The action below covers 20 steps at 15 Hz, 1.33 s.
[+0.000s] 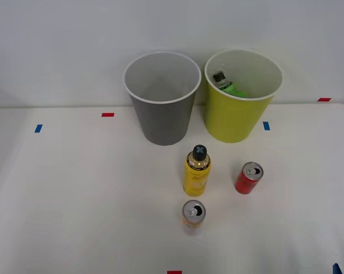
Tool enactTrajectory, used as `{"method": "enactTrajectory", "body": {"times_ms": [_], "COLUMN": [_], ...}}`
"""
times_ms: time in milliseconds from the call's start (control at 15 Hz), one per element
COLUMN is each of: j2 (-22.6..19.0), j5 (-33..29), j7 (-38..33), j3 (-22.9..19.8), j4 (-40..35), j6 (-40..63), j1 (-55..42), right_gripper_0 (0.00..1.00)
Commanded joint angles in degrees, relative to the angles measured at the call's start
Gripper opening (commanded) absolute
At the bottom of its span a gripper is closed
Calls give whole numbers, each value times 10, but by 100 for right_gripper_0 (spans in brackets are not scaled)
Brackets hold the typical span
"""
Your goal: Put cans in the gray bin, plastic bottles in the light green bin
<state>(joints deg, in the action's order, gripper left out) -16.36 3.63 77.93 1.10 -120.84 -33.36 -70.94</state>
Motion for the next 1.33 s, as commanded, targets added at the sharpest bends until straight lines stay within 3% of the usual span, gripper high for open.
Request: {"method": "enactTrajectory", "body": {"times_ms": [67,333,667,867,1333], "j2": [54,80,98,84,116], "j5": [-100,-175,-187,-193,-274], "j7": [-110,-280,-292,-299,-313], "j3": [-44,-79,-92,-104,-123], "j4": [58,130,179,195,201], "j6": [-64,-174,-254,-279,-316], "j1": [1,1,1,1,0], "right_gripper_0": [100,100,100,100,100]}}
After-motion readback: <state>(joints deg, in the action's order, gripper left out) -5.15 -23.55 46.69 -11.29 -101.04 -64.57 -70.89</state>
